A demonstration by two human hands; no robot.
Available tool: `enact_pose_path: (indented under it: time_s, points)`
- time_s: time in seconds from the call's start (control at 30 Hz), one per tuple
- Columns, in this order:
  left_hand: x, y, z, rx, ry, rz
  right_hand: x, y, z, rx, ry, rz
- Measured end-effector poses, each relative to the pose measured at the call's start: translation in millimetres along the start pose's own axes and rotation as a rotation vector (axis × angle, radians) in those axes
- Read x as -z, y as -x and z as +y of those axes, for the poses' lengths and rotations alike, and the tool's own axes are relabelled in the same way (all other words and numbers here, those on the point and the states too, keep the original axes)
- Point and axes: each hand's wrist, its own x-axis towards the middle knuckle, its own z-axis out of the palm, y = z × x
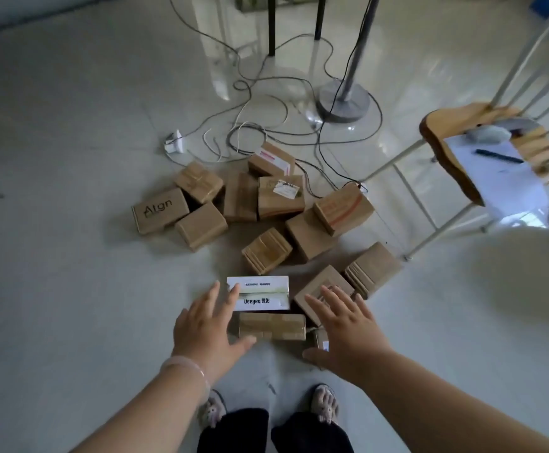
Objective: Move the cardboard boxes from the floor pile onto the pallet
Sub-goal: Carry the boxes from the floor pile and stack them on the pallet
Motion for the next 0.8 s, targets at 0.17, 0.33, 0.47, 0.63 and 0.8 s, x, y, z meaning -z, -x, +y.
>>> enact_pose_path:
  time_s: [0.17, 0.33, 0.47, 0.63, 0.8]
  points:
    - [-79.0, -66.9, -27.8, 0.057, 0.014, 0.009, -75.8, -87.8, 28.8, -0.008, -0.019, -0.019]
    - [-189.6, -150.7, -61.7, 0.053, 0.005, -0.003, -176.5, -193.6, 59.1, -0.094, -0.072, -0.025]
    - [-280.7, -216.2, -89.1, 0.059, -0.008, -0.001, -259.0, -276.3, 79.5, -0.102, -0.047, 0.004]
    - [-372.0, -295.0, -123.2, 0.056, -0.047, -0.028, -348.1, -367.0, 100.6, -0.117, 0.063, 0.012]
    - [-433.2, -344.7, -148.9, 0.100, 0.040, -0.094, -397.5, -421.8, 111.2, -0.097, 0.160, 0.042]
